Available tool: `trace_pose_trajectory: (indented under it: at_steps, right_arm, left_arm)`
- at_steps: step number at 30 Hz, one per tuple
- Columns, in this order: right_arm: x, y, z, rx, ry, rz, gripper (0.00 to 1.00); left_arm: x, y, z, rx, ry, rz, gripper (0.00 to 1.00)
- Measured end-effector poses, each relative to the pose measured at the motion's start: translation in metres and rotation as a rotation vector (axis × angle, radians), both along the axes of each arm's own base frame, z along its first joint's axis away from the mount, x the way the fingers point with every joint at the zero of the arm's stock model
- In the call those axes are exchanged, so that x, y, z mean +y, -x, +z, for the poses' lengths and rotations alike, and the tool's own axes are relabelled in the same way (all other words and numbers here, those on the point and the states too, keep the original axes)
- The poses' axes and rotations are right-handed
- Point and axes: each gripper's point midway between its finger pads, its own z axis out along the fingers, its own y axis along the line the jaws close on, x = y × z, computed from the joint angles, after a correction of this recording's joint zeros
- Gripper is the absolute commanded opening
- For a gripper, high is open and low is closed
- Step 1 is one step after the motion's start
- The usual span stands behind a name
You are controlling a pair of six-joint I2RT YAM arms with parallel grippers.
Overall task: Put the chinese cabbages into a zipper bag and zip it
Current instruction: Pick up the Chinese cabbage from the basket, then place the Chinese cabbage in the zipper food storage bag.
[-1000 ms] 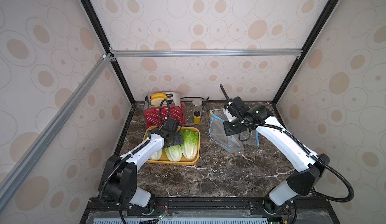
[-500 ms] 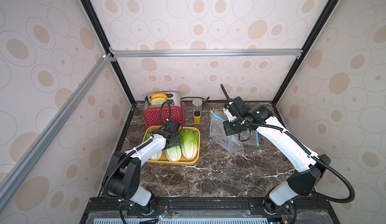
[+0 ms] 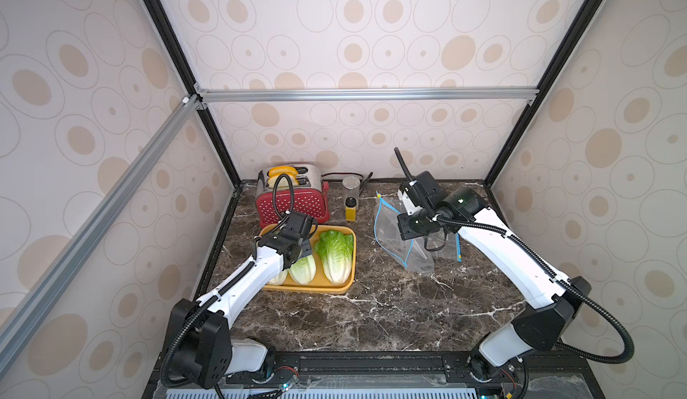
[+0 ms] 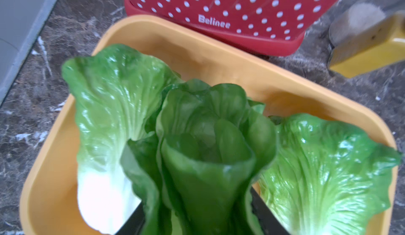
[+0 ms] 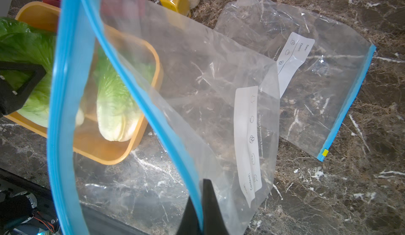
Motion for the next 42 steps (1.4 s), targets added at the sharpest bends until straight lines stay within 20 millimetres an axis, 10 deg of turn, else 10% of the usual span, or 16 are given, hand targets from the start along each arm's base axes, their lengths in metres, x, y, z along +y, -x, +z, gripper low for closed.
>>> trace_pose_trajectory:
  at_steps: [10,21,34,42]
  right_arm:
    - [-0.002,0.002,0.003,-0.018,-0.013,-0.004,0.00]
    - [0.000,0.000,0.004,-0.022,-0.034,-0.022,0.00]
    - [0.013,-0.010,-0.004,0.017,-0.064,-0.044,0.00]
    - [0.024,-0.017,0.004,0.017,-0.114,-0.053,0.00]
  left_arm:
    - [0.006,0.006,0.029,-0.064,0.008,0.013,0.48]
    - [-0.015,-0.005,0.106,-0.285,0.218,-0.002,0.39]
    - [-0.124,-0.015,0.232,-0.601,0.591,-0.203,0.31]
    - [-0.189,-0.017,0.252,-0.674,0.682,-0.282,0.28]
